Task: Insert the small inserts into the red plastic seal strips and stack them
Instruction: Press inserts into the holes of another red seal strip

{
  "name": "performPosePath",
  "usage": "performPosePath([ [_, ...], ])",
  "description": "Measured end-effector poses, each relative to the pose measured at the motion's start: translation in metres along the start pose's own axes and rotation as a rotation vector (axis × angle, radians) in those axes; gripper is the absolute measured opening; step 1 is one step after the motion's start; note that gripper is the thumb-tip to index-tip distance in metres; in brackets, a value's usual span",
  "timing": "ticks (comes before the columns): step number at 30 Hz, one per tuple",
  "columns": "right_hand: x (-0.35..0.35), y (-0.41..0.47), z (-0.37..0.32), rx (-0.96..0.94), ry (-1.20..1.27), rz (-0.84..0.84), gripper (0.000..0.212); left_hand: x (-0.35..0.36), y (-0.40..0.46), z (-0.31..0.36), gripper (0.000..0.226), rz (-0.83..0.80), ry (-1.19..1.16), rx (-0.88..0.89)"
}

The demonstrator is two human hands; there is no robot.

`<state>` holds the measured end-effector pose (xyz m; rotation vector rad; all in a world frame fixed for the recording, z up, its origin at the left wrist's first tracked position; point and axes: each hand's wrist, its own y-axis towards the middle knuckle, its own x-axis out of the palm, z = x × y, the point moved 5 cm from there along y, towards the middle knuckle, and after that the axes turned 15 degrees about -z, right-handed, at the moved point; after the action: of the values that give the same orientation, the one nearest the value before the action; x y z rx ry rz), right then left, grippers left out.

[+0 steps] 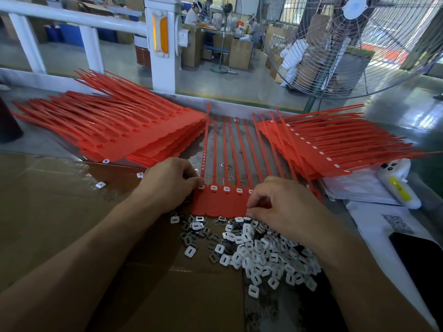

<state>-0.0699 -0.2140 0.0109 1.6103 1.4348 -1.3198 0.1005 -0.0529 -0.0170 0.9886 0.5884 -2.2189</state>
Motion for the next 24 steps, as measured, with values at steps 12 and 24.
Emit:
performPosePath([
  [12,0.0024,0.0006,-0.0009,-0.007,-0.027,0.014,0.015,0.0005,-0.0007,0.0004,0.017,0.001,-0.028,-0.012],
  [24,0.0047,0.0021,0.0010,-0.066,0.013,0.050,0.010,0.0007,-0.0004,0.0003,0.015,-0.004,-0.033,0.004],
])
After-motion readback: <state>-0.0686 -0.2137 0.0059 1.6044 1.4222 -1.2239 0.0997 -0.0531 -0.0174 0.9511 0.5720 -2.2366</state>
